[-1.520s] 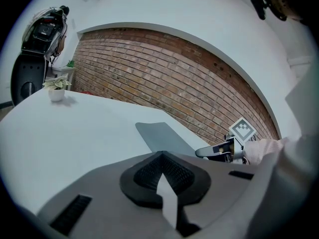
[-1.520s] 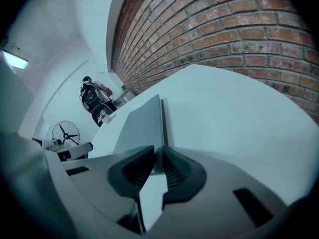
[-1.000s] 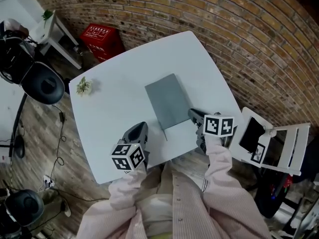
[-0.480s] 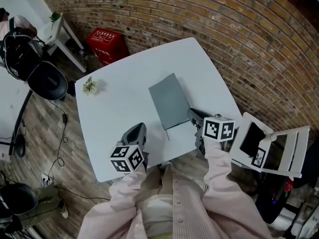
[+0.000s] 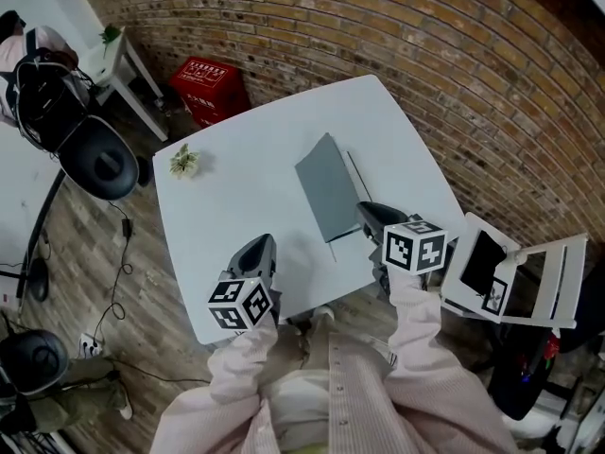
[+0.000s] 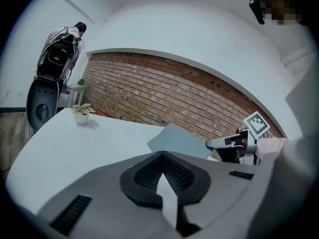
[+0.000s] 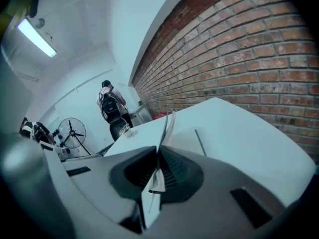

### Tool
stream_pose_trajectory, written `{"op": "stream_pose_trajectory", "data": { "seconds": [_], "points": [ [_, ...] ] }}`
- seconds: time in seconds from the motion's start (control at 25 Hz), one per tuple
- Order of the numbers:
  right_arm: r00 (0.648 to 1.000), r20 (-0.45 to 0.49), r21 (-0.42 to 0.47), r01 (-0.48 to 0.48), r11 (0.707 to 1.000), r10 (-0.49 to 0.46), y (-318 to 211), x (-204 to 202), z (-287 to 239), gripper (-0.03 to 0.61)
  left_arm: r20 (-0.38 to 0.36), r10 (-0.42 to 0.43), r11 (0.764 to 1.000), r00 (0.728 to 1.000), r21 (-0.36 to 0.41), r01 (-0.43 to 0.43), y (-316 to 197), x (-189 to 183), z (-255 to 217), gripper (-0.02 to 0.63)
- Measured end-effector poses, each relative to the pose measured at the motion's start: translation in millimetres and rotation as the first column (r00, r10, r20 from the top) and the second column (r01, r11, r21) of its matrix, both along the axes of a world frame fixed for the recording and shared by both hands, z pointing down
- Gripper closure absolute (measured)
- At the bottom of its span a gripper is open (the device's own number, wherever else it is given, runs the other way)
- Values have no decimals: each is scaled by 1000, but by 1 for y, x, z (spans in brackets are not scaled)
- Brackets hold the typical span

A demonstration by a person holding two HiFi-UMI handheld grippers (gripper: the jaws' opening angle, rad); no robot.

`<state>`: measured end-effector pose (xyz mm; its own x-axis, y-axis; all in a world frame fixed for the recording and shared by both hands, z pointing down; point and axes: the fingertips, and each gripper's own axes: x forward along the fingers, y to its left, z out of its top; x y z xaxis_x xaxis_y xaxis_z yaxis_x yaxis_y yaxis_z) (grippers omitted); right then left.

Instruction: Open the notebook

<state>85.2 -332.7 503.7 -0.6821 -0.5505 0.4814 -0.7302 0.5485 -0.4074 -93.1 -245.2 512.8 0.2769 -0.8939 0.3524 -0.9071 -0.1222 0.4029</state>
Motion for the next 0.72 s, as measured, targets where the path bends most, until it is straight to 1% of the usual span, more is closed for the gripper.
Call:
{"op": "stream_pose_trajectory", "data": {
  "seconds": [0.2, 0.36, 0.72],
  "points": [
    [999, -48, 36, -13, 999, 15, 11, -16, -10, 552, -6, 7, 1000, 1000, 6, -7, 13, -22, -6, 621],
    [997, -70, 61, -16, 998, 21, 19, -32, -16, 552, -15, -6, 1000, 1000, 7, 6, 22, -42, -7, 621],
    [990, -132, 99, -28, 995, 41, 33, -56, -19, 552, -22, -4, 1000, 1000, 12, 4, 42, -63, -9, 621]
  ]
}}
